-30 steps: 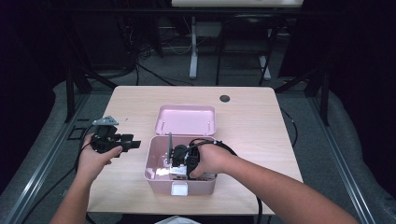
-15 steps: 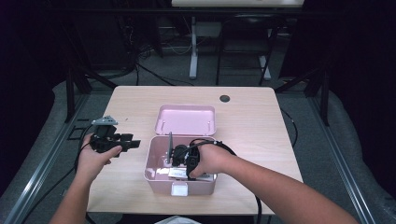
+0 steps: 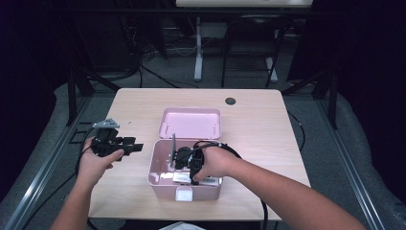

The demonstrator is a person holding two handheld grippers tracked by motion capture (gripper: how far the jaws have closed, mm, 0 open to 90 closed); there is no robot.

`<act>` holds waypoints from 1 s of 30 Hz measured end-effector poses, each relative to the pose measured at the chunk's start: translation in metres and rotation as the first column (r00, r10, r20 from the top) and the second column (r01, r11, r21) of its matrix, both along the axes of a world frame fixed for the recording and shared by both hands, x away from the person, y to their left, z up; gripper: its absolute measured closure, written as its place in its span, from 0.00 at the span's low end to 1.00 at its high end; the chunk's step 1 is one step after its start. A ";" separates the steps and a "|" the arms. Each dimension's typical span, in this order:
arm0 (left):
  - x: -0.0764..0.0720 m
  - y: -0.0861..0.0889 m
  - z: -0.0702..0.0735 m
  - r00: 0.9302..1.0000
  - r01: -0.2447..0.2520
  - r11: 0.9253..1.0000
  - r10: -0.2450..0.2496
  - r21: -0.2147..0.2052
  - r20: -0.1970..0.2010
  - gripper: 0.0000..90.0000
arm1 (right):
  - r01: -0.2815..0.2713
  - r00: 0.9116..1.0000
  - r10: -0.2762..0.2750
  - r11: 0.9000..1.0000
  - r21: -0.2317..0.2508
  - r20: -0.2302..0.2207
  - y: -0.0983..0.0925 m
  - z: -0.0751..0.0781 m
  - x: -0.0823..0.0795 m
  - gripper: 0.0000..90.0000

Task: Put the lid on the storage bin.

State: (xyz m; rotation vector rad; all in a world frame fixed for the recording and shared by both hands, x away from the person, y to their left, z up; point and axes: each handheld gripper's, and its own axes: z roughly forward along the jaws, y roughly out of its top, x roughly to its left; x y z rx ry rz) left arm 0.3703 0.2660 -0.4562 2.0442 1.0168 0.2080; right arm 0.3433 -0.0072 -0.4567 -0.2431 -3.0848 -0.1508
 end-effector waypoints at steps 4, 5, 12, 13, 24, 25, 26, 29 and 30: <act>0.001 0.000 -0.002 1.000 -0.004 1.000 0.004 0.001 0.001 0.55 | -0.001 1.000 0.001 1.000 0.011 -0.001 -0.002 0.000 0.000 0.69; 0.001 0.000 -0.001 1.000 0.000 1.000 0.000 0.005 -0.007 0.55 | -0.002 1.000 0.002 1.000 0.019 0.000 -0.002 0.000 0.000 0.69; 0.001 -0.001 -0.002 1.000 -0.002 1.000 0.002 0.004 -0.005 0.55 | -0.024 1.000 0.024 1.000 0.015 -0.004 -0.002 0.001 -0.003 0.69; 0.001 -0.001 -0.002 1.000 -0.002 1.000 0.002 0.003 -0.005 0.55 | -0.027 1.000 0.027 1.000 0.014 -0.005 -0.002 0.001 -0.003 0.69; 0.001 0.000 -0.001 1.000 -0.001 1.000 0.001 0.003 0.004 0.55 | -0.066 0.998 0.066 0.998 0.004 -0.009 0.000 0.001 -0.005 0.69; 0.001 0.000 -0.002 1.000 -0.001 1.000 0.001 0.004 0.004 0.55 | -0.070 0.997 0.070 0.998 0.005 -0.010 0.000 0.001 -0.005 0.69; 0.001 0.000 -0.001 1.000 0.003 1.000 -0.003 0.006 -0.003 0.55 | -0.074 0.997 0.074 0.997 0.008 -0.012 0.000 0.001 -0.006 0.69; 0.001 -0.001 -0.002 1.000 -0.002 1.000 0.002 0.003 -0.007 0.55 | -0.084 0.996 0.084 0.996 0.009 -0.014 0.000 0.001 -0.006 0.69; 0.001 -0.001 -0.002 1.000 0.001 1.000 -0.001 0.005 -0.005 0.55 | -0.084 0.996 0.085 0.996 0.010 -0.015 0.000 0.001 -0.005 0.69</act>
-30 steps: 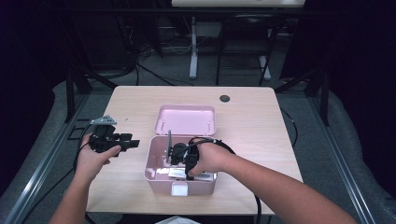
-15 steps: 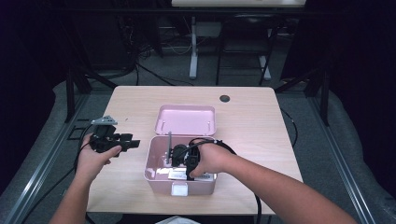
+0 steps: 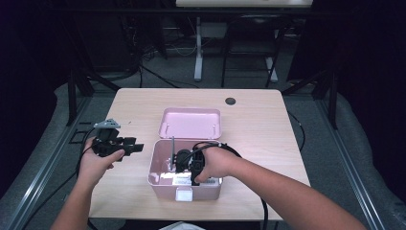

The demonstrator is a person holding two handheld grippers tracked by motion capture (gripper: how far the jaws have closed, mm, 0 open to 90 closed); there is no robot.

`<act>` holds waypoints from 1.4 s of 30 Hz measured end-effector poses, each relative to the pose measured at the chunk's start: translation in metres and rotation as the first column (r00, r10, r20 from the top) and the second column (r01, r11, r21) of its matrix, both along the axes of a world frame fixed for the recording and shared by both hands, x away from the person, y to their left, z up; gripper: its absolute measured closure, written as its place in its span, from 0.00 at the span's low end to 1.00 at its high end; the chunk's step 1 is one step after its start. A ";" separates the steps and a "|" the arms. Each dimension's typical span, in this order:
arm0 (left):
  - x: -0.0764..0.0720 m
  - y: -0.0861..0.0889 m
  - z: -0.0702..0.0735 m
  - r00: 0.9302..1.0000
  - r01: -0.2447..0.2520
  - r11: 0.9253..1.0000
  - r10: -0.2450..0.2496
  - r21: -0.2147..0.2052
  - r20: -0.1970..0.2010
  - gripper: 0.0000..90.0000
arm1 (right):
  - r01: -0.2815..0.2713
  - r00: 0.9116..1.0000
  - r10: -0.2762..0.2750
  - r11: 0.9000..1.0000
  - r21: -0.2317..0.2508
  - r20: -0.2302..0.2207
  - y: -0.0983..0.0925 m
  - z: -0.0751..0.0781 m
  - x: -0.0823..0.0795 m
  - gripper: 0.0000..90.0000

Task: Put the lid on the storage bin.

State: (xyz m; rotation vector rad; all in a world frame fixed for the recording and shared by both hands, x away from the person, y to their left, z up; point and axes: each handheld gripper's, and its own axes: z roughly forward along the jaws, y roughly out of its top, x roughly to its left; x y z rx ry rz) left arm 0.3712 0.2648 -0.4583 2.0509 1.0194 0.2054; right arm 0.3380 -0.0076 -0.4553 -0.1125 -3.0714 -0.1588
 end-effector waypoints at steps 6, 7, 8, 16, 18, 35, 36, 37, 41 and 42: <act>0.000 0.000 0.000 1.000 -0.004 1.000 0.004 -0.006 -0.002 0.55 | 0.028 1.000 -0.028 1.000 0.004 0.008 -0.001 0.002 0.001 0.70; 0.000 0.000 0.000 1.000 -0.004 1.000 0.004 -0.006 -0.002 0.55 | 0.031 0.999 -0.031 0.999 0.013 0.014 -0.002 0.003 0.001 0.72; 0.000 0.000 0.000 1.000 0.000 1.000 0.001 -0.006 0.001 0.55 | 0.032 0.999 -0.032 0.999 0.018 0.018 -0.002 0.005 0.002 0.72; -0.002 -0.002 0.003 1.000 -0.008 1.000 0.008 -0.013 0.017 0.55 | 0.063 0.997 -0.066 0.996 0.058 0.046 -0.005 0.019 0.001 0.65; -0.002 -0.001 0.004 0.999 -0.025 1.000 0.026 -0.016 0.020 0.55 | 0.091 0.993 -0.096 0.993 0.076 0.075 -0.010 0.023 0.004 0.60; -0.005 -0.018 0.005 1.000 -0.022 0.999 0.023 -0.029 0.010 0.40 | 0.226 0.958 -0.256 0.951 0.212 0.126 -0.039 0.040 0.011 0.30; -0.005 -0.020 0.005 1.000 -0.009 1.000 0.009 -0.017 0.013 0.40 | 0.246 0.953 -0.276 0.945 0.214 0.125 -0.043 0.041 0.012 0.26; -0.005 -0.021 0.005 1.000 -0.003 1.000 0.003 -0.013 0.011 0.40 | 0.250 0.952 -0.280 0.944 0.214 0.124 -0.045 0.041 0.013 0.25; -0.006 -0.025 0.004 1.000 0.012 1.000 -0.012 -0.005 0.007 0.40 | 0.278 0.941 -0.314 0.929 0.245 0.124 -0.053 0.041 0.013 0.22; -0.006 -0.026 0.004 1.000 0.015 1.000 -0.015 -0.001 0.007 0.40 | 0.285 0.938 -0.323 0.925 0.252 0.126 -0.054 0.041 0.014 0.21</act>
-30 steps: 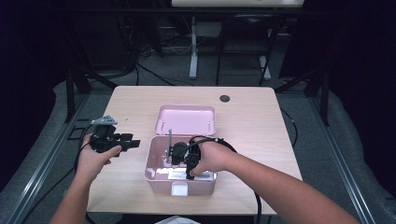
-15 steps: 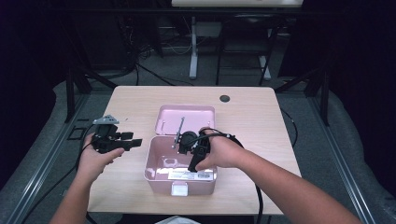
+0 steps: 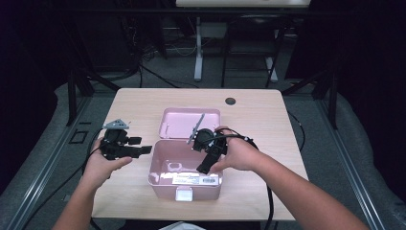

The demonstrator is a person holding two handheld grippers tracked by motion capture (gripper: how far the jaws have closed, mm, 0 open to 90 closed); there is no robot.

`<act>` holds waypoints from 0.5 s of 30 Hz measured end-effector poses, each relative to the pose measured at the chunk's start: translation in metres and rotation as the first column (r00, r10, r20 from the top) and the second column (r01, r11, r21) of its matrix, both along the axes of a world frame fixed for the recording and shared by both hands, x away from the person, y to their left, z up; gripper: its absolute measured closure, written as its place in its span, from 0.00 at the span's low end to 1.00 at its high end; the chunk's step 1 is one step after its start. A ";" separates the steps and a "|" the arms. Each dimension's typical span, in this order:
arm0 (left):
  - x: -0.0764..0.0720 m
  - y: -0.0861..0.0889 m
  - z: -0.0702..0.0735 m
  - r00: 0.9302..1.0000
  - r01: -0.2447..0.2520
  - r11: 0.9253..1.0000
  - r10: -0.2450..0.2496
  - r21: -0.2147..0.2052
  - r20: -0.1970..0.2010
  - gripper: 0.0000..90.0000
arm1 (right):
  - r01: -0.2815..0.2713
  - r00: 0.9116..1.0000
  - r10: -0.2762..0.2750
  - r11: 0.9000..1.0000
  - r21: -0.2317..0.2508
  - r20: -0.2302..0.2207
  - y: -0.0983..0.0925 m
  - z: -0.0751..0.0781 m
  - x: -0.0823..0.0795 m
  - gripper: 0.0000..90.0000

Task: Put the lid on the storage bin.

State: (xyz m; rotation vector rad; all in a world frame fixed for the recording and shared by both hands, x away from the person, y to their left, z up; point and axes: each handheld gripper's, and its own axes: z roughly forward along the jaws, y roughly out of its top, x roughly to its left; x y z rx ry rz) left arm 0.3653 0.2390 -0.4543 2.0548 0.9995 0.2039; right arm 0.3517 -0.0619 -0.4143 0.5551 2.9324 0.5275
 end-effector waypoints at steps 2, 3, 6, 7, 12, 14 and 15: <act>0.000 -0.001 0.000 1.000 0.008 1.000 -0.008 -0.005 -0.002 0.40 | 0.020 1.000 -0.020 1.000 0.013 -0.003 -0.003 0.000 0.001 0.20; -0.001 -0.002 0.001 1.000 0.011 1.000 -0.011 -0.006 -0.002 0.40 | 0.021 1.000 -0.020 1.000 0.015 -0.004 -0.005 0.001 0.002 0.20; -0.001 -0.003 0.002 1.000 0.013 1.000 -0.013 0.005 0.007 0.40 | 0.030 1.000 -0.029 0.999 0.035 -0.007 -0.009 0.003 0.005 0.25; -0.002 -0.004 0.002 1.000 0.017 1.000 -0.017 0.004 0.006 0.40 | 0.037 0.999 -0.037 0.998 0.044 -0.005 -0.010 0.003 0.006 0.27; -0.003 -0.008 0.001 1.000 0.026 0.999 -0.026 0.029 0.007 0.40 | 0.071 0.997 -0.072 0.996 0.055 0.022 -0.018 0.004 0.014 0.33; -0.003 -0.010 0.000 0.999 0.033 0.999 -0.034 0.030 0.008 0.40 | 0.077 0.997 -0.079 0.995 0.070 0.025 -0.020 0.004 0.017 0.36; -0.003 -0.010 0.000 0.999 0.035 0.999 -0.035 0.021 0.005 0.40 | 0.083 0.996 -0.085 0.994 0.068 0.027 -0.021 0.004 0.018 0.39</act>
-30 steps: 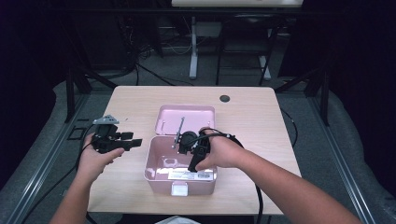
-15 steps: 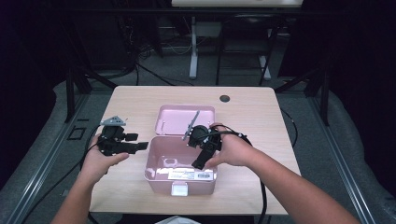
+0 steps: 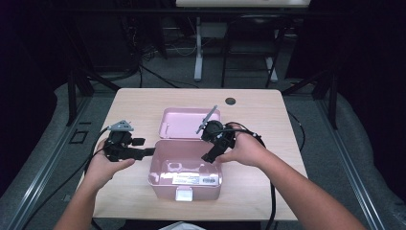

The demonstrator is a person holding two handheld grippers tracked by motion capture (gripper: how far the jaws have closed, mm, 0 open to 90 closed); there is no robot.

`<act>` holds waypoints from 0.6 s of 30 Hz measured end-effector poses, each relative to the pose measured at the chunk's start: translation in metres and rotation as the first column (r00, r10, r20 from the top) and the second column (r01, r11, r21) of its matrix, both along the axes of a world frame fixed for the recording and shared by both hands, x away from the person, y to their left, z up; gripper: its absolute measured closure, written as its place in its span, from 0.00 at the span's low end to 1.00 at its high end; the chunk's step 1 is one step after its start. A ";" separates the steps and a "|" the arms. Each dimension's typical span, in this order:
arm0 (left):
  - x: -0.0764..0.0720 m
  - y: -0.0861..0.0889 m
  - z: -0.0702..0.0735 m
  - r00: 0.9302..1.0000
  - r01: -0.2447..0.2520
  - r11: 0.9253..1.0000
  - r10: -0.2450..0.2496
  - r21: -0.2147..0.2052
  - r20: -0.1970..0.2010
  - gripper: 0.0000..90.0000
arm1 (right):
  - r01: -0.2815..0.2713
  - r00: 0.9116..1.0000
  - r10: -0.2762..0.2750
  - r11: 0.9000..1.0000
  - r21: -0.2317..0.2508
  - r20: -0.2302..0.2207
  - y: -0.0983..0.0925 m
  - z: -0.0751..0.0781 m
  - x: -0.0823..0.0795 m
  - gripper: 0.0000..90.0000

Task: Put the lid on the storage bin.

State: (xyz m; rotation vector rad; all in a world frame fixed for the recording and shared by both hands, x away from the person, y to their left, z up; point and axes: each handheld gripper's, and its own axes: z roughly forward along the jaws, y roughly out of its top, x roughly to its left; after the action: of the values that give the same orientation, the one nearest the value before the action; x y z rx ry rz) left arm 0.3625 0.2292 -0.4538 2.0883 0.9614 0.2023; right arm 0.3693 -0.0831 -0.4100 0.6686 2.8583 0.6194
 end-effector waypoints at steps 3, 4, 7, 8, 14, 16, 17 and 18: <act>-0.001 -0.001 0.000 1.000 0.003 1.000 -0.003 -0.017 0.014 0.43 | 0.023 1.000 -0.023 1.000 0.019 -0.001 -0.004 0.001 0.001 0.51; -0.001 -0.001 0.000 1.000 0.003 1.000 -0.003 -0.017 0.014 0.44 | 0.033 0.999 -0.033 0.999 0.028 -0.011 -0.005 0.002 0.002 0.52; -0.001 -0.002 -0.001 1.000 -0.004 1.000 0.004 -0.010 -0.002 0.46 | 0.053 0.999 -0.053 0.997 0.051 -0.002 -0.010 -0.001 0.006 0.55; -0.001 -0.002 -0.002 1.000 0.000 1.000 0.000 -0.016 -0.007 0.46 | 0.052 0.999 -0.052 0.996 0.070 0.005 -0.012 -0.002 0.008 0.55; -0.002 -0.003 -0.001 0.999 0.032 0.999 -0.032 -0.038 -0.008 0.50 | 0.120 0.991 -0.124 0.988 0.098 0.043 -0.022 -0.007 0.019 0.60; -0.002 -0.004 -0.001 0.999 0.037 0.999 -0.037 -0.026 -0.006 0.50 | 0.147 0.988 -0.151 0.983 0.105 0.034 -0.025 -0.008 0.021 0.61; -0.002 -0.005 -0.002 0.999 0.038 0.999 -0.038 -0.028 -0.008 0.50 | 0.185 0.982 -0.188 0.977 0.104 0.020 -0.027 -0.008 0.024 0.61; -0.002 -0.006 -0.003 0.999 0.041 0.999 -0.041 -0.023 -0.008 0.50 | 0.205 0.978 -0.209 0.973 0.103 0.021 -0.030 -0.008 0.026 0.62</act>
State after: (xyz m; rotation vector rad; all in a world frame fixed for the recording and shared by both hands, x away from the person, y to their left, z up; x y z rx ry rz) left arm 0.3607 0.2236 -0.4566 2.0873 0.9211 0.1605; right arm 0.3956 -0.1129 -0.4176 0.9486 2.6944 0.7363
